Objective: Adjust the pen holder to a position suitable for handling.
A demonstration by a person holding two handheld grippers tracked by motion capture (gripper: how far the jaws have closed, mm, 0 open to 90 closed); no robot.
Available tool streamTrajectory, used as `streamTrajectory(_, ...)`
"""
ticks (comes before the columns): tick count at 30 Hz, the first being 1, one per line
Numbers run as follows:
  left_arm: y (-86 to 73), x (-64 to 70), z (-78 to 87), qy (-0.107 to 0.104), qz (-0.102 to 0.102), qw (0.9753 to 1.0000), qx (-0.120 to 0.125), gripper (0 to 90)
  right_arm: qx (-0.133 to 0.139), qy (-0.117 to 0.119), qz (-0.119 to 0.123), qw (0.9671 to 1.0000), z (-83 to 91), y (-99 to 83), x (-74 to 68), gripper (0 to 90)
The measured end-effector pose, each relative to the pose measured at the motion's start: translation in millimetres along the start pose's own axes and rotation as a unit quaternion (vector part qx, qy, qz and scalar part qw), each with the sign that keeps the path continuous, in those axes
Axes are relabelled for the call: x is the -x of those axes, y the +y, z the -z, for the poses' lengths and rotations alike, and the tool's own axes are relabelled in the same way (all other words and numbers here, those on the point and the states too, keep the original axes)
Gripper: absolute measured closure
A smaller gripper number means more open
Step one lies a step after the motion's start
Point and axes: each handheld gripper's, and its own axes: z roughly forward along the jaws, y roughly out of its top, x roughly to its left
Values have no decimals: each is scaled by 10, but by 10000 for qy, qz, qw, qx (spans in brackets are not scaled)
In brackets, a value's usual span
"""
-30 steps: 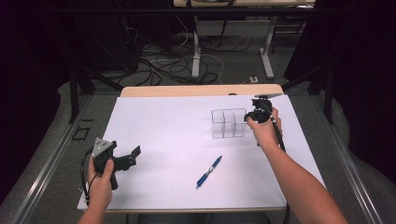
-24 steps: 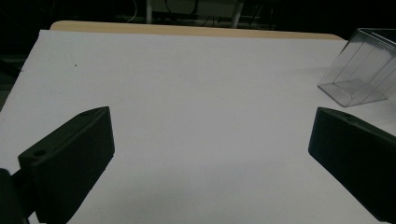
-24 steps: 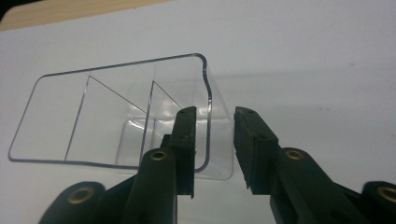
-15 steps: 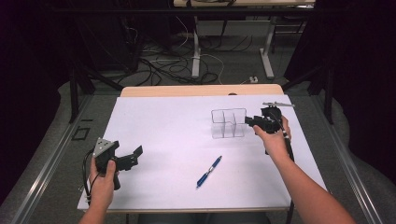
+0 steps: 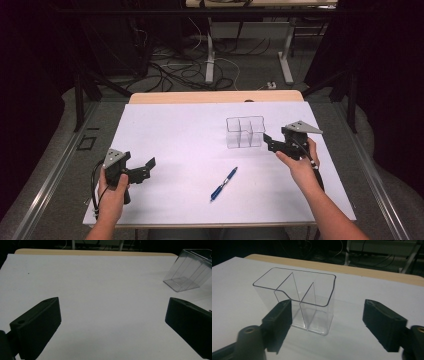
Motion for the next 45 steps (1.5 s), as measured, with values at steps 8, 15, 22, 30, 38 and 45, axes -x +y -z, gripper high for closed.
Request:
streamTrajectory(8,19,61,-5,-80,-29,10000,26,2,30,-166,216,9996,216,-200,-17,182)
streamTrajectory(15,61,245,-25,-165,-351,9992,-37,2,54,-155,207,9997,346,-259,-30,152)
streamTrajectory(22,76,437,-117,-423,-528,9975,-189,18,159,-318,699,9969,354,-269,-125,145)
streamTrajectory(30,34,544,-239,-546,-548,9962,-406,108,48,-234,622,9978,299,-316,-74,35)
streamTrajectory(38,19,676,-315,-617,-634,9947,-520,158,23,-284,442,9986,308,-343,3,0)
streamTrajectory(45,44,800,-383,-745,-816,9922,-578,210,-13,-342,379,9987,340,-344,32,0)
